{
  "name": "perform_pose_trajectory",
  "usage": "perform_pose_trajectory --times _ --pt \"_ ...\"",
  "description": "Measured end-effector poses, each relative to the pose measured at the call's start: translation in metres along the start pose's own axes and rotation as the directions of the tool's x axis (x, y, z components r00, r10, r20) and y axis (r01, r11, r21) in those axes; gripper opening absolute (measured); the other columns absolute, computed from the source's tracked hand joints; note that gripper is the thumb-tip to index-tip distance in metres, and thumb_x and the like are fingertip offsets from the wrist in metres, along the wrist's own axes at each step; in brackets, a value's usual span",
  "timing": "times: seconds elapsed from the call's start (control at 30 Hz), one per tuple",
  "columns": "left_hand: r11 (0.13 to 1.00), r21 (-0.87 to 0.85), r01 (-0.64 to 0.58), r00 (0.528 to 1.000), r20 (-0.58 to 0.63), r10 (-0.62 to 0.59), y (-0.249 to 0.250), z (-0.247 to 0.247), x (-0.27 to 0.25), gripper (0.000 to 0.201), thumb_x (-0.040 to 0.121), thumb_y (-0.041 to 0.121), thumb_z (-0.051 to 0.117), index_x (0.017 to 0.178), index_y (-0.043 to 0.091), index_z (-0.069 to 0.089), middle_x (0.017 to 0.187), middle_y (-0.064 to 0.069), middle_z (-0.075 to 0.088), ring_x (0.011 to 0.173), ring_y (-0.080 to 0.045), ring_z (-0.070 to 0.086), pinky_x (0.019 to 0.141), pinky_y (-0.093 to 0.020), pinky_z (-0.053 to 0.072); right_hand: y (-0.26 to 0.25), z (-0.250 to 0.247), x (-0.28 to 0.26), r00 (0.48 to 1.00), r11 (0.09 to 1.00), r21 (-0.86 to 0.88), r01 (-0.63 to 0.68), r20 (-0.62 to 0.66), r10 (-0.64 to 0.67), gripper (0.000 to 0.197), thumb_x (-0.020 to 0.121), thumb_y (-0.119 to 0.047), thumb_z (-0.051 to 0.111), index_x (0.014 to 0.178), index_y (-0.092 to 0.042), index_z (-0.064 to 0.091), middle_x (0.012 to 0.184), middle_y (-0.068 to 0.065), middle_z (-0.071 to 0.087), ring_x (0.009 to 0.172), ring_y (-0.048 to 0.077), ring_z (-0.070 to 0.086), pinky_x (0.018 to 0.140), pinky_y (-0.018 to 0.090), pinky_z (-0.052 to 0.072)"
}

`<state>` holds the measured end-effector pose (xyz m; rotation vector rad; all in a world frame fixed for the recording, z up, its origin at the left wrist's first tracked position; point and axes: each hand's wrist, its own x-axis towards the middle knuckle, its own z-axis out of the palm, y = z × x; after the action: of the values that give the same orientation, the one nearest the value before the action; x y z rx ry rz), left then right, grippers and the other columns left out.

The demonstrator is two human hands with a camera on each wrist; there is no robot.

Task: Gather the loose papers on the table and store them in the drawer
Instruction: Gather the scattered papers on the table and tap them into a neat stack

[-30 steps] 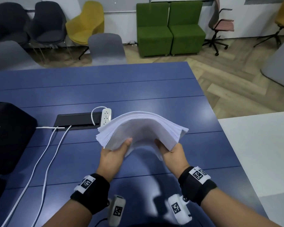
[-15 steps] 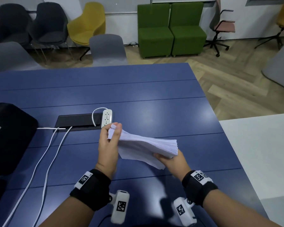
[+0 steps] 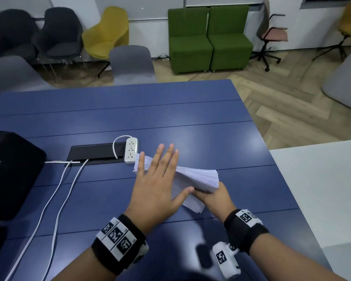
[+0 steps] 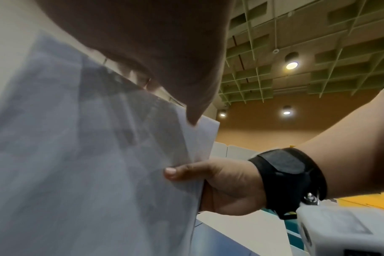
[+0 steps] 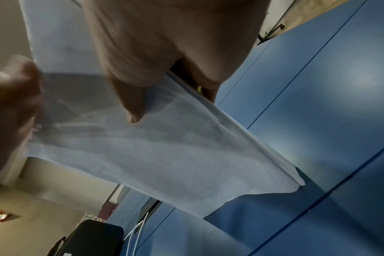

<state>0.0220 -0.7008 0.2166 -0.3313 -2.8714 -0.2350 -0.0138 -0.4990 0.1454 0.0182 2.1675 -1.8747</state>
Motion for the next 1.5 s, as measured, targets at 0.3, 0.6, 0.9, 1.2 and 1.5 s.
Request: perform_pose_trajectory --times 0.3,0.6,0.9,1.2,1.5 --pt "0.994 0.044 -0.1 0.99 0.107 0.094 0.025 0.005 0.009 0.106 0.087 0.084 0.05 0.166 0.014 0.033 0.173 -0.003 0.035 0.165 -0.028 0.019 0.126 -0.072 0.01 0.004 0.0 0.006 0.997 0.997 0.073 0.025 0.068 -0.03 0.058 0.077 -0.022 0.092 0.131 -0.024 0.069 0.123 0.001 0.079 0.118 0.022 0.073 0.106 0.052 0.055" --pt "0.986 0.062 -0.157 0.949 0.286 0.133 0.0 -0.018 0.05 0.057 0.089 0.061 0.064 0.139 0.036 0.058 0.121 0.008 0.07 0.114 -0.025 0.066 0.096 -0.043 0.044 -0.001 -0.002 0.002 0.998 0.98 -0.196 0.029 0.066 -0.016 0.033 0.088 -0.035 0.082 0.089 -0.066 0.072 0.099 -0.021 0.08 0.1 0.0 0.074 0.097 0.038 0.06" --pt "0.877 -0.39 0.279 0.905 0.413 -0.104 -0.101 -0.016 0.038 0.007 0.087 0.035 0.086 0.092 0.036 0.082 0.087 0.021 0.079 0.084 -0.002 0.072 0.074 -0.021 0.054 0.002 -0.002 -0.001 1.0 0.985 -0.175 0.002 0.005 -0.002 0.037 0.092 -0.022 0.077 0.087 -0.059 0.077 0.101 -0.025 0.08 0.101 -0.005 0.074 0.094 0.025 0.059" --pt "0.592 -0.731 0.34 0.935 0.193 -0.299 -0.107 0.009 0.014 0.009 0.09 0.014 0.085 0.092 0.023 0.083 0.089 0.006 0.081 0.085 -0.008 0.072 0.084 -0.032 0.056 -0.005 -0.008 -0.001 0.988 0.946 -0.286 0.153 0.009 -0.157 0.033 0.099 -0.005 0.06 0.113 -0.027 0.08 0.114 -0.012 0.08 0.112 0.008 0.074 0.1 0.033 0.058" --pt "0.357 -0.818 0.451 0.89 0.443 -0.11 -0.089 -0.026 0.012 0.051 0.077 0.012 0.092 0.122 0.027 0.073 0.117 0.013 0.081 0.111 -0.007 0.075 0.096 -0.025 0.06 -0.061 -0.018 -0.002 0.978 0.978 0.026 0.207 -0.015 -0.207 0.023 0.101 -0.002 0.065 0.112 -0.019 0.076 0.098 -0.028 0.079 0.096 -0.012 0.069 0.086 0.01 0.051"
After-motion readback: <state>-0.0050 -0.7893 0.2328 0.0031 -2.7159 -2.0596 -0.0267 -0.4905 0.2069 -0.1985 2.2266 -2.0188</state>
